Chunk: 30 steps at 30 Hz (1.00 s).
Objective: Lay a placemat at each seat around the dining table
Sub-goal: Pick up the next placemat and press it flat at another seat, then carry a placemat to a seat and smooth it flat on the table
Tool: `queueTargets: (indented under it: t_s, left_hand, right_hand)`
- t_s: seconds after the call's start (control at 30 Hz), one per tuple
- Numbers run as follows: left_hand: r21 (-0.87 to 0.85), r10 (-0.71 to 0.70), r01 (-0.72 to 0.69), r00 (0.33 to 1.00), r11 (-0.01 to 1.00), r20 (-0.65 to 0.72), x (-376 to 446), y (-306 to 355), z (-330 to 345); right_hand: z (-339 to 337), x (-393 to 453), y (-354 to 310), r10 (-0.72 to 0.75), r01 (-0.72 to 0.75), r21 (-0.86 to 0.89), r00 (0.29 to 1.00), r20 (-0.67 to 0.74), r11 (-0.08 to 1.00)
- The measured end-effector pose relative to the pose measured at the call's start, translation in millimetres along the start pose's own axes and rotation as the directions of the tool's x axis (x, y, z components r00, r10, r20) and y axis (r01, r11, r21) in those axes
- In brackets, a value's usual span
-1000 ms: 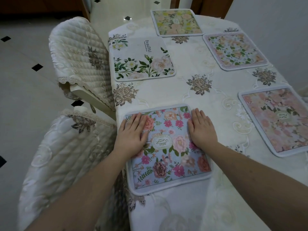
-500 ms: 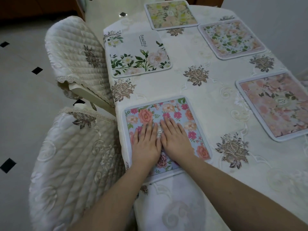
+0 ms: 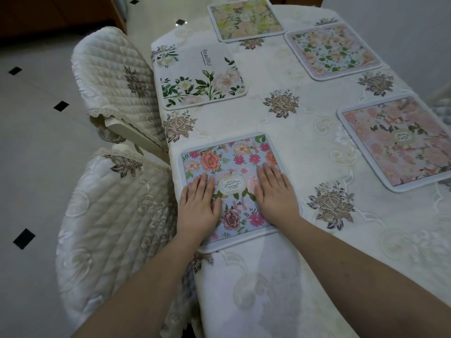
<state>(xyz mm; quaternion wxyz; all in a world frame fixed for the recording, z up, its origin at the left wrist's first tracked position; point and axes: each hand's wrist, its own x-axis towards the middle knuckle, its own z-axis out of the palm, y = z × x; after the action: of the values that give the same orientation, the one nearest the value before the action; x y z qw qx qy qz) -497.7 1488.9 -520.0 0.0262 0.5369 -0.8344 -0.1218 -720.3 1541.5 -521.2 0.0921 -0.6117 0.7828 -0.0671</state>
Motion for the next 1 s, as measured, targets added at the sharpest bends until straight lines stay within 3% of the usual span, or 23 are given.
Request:
queueTargets:
  t_s: [0.33, 0.47, 0.67, 0.87, 1.0]
  left_hand:
    - [0.071, -0.059, 0.054, 0.995, 0.996, 0.081, -48, -24, -13]
    - [0.131, -0.015, -0.013, 0.978, 0.991, 0.206, -65, -8, -23]
    - [0.149, 0.027, -0.078, 0.949, 0.986, 0.314, -106, 16, -27]
    - [0.196, -0.013, -0.078, 0.905, 0.977, 0.424, -144, 40, -39]
    - [0.146, -0.006, -0.076, 0.869, 0.986, 0.495, -154, 44, -56]
  right_hand:
    - [-22, -52, 39, 0.038, -0.041, 0.022, 0.991, 0.126, 0.999]
    - [-34, -63, 26, 0.07, -0.072, 0.001, 0.977, 0.2, 0.997]
    - [-37, -107, 0, -0.027, 0.033, -0.015, 0.951, 0.307, 0.999]
    - [-50, -135, -9, -0.042, 0.06, -0.026, 0.885, 0.464, 0.998]
    - [-70, -141, -11, -0.057, 0.08, -0.024, 0.866, 0.498, 0.997]
